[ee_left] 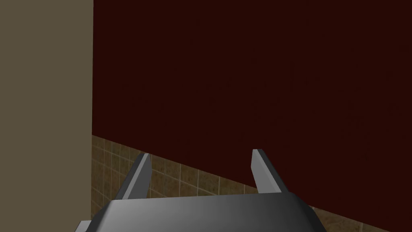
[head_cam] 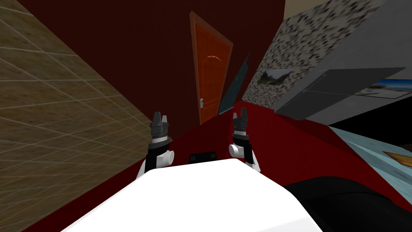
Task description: Pull the door open
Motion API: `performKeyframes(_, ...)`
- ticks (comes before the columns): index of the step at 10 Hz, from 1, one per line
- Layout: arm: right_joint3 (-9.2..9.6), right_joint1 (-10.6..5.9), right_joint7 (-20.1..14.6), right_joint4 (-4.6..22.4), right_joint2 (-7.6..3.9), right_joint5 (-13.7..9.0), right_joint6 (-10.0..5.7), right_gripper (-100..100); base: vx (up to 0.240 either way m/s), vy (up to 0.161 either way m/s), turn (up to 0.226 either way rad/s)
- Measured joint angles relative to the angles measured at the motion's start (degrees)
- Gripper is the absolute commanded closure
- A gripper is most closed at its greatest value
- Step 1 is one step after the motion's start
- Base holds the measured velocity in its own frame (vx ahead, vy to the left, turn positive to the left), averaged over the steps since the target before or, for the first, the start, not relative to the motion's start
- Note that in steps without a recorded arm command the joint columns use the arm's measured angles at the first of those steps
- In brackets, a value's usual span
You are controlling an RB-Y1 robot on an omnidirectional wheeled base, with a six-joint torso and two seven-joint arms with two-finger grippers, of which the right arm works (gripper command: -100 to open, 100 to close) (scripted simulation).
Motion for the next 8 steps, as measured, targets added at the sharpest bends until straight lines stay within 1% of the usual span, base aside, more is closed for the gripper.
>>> performKeyframes(1,-0.02,-0.35,0.43,0.93,-0.42,0.72,-0.23,-100,0.115,-0.030,0.063)
performKeyframes(2,-0.22,-1.03,1.09,1.97,-0.86,1.51,-0.11,-100,0.124,-0.018,0.078)
performKeyframes(3,-0.08,-1.56,2.05,3.28,-1.19,2.72,-0.13,-100,0.155,-0.032,0.107)
performKeyframes(4,-0.49,-2.46,2.84,4.73,-1.84,3.66,-0.07,-100,0.160,-0.056,0.090)
performKeyframes(5,-0.54,-3.07,3.71,5.56,-2.21,4.79,0.33,-100,0.141,-0.048,0.062)
performKeyframes(7,-0.59,-4.05,5.11,7.55,-2.63,6.42,0.37,-100,0.096,-0.029,0.056)
performKeyframes(8,-0.75,-4.59,5.60,8.59,-2.88,7.06,0.27,-100,0.097,-0.029,0.116)
